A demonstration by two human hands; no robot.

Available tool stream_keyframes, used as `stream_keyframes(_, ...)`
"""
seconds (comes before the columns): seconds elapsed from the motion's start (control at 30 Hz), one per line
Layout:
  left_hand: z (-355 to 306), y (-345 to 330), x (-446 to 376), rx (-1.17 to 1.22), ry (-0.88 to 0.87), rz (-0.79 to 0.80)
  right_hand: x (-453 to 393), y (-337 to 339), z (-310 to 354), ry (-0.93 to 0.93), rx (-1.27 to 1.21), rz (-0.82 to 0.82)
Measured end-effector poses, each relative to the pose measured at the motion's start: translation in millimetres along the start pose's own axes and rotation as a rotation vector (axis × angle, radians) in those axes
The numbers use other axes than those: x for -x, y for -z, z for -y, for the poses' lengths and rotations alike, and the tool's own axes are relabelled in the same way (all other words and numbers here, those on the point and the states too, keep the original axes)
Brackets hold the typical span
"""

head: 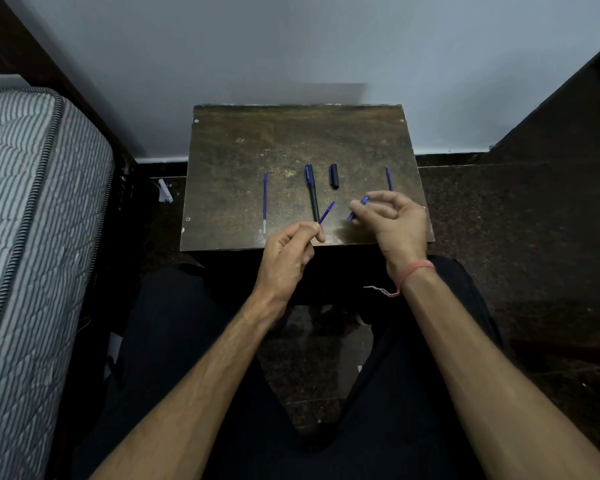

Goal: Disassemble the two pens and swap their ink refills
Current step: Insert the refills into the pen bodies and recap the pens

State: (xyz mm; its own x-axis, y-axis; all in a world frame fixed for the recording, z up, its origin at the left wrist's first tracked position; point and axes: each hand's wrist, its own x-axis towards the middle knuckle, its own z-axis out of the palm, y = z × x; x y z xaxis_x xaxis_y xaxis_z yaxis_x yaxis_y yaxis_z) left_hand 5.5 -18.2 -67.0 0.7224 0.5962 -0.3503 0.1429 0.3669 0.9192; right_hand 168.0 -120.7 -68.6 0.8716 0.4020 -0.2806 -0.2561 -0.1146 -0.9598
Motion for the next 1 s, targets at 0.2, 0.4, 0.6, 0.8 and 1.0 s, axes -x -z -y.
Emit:
stream_keyframes(0.2, 2, 2, 0, 0.010, 0.007, -0.011, -26, -21, -8, 0.125, 0.413, -0.050)
stream_keyframes(0.4, 2, 2, -2, 0.015, 0.019, -0.023, -39, -38, -10, 0.195, 0.611, -0.081)
stream_keyframes(0.6, 1, 1, -5, 0.019, 0.030, -0.040, -36, -41, -8, 0.220, 0.658, -0.108)
stream_keyframes(0.8, 3, 3, -4, 0.017, 0.028, -0.042, -20, -26, -1, 0.216, 0.622, -0.129)
stream_keyframes(1.0, 0, 0, -5, 0.019, 0.033, -0.074, 28, -22, 4, 0.132, 0.312, 0.093)
